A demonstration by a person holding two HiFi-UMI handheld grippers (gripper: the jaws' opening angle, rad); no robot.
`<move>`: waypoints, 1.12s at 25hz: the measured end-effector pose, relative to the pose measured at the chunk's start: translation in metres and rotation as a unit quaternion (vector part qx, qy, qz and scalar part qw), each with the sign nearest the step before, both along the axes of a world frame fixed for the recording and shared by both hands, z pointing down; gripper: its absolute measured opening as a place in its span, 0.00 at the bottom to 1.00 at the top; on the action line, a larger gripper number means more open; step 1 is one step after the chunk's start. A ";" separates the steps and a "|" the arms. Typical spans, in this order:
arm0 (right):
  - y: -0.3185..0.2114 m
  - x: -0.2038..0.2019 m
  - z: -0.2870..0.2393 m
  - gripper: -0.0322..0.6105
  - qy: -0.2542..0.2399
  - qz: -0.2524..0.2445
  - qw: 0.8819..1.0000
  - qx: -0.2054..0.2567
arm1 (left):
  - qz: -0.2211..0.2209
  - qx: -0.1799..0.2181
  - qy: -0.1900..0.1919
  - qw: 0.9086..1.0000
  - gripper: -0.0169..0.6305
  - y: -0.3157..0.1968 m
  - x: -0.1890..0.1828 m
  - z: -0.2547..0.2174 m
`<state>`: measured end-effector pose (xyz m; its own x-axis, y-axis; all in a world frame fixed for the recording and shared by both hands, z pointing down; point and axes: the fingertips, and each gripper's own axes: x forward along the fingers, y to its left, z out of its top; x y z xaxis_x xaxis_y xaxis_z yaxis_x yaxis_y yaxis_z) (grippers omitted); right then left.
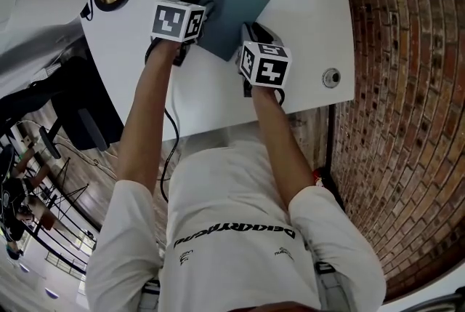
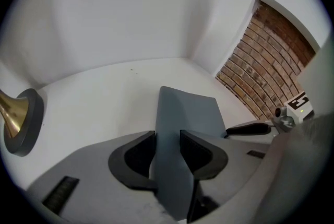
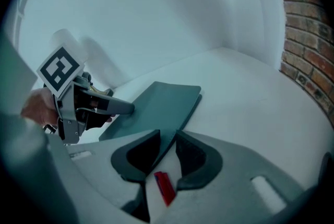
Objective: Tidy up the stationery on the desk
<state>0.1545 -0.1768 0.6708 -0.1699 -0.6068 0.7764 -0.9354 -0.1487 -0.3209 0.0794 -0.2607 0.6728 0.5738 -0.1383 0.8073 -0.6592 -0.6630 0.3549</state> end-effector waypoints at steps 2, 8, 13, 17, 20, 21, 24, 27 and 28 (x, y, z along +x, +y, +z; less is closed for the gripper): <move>0.000 -0.006 0.000 0.18 0.000 -0.017 1.000 -0.003 | -0.012 0.000 -0.001 1.000 0.25 0.003 -0.009 0.000; 0.005 -0.021 0.000 0.18 0.008 -0.058 0.998 -0.008 | -0.039 -0.003 -0.005 0.999 0.25 0.016 -0.031 -0.001; 0.010 -0.031 0.000 0.18 0.017 -0.083 0.996 -0.014 | -0.049 -0.009 -0.008 0.999 0.25 0.028 -0.045 0.000; 0.016 -0.040 -0.001 0.18 0.024 -0.103 0.994 -0.018 | -0.065 -0.010 -0.012 0.998 0.25 0.039 -0.057 -0.001; 0.020 -0.047 -0.001 0.18 0.034 -0.122 0.992 -0.020 | -0.079 -0.003 -0.013 0.997 0.25 0.047 -0.066 -0.002; 0.021 -0.049 -0.002 0.18 0.039 -0.130 0.991 -0.021 | -0.083 -0.001 -0.014 0.996 0.25 0.050 -0.069 -0.002; 0.025 -0.055 -0.003 0.18 0.062 -0.156 0.985 -0.023 | -0.098 0.001 -0.015 0.995 0.25 0.059 -0.076 -0.003; 0.029 -0.061 -0.003 0.18 0.073 -0.174 0.982 -0.026 | -0.112 0.004 -0.019 0.994 0.25 0.066 -0.086 -0.005; 0.030 -0.063 -0.003 0.18 0.074 -0.178 0.981 -0.028 | -0.117 0.004 -0.020 0.993 0.25 0.069 -0.089 -0.005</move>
<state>0.0918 -0.1467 0.6679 -0.2462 -0.4859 0.8386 -0.9669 0.1830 -0.1778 -0.0101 -0.1921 0.6677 0.4932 -0.2704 0.8268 -0.8084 -0.4935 0.3208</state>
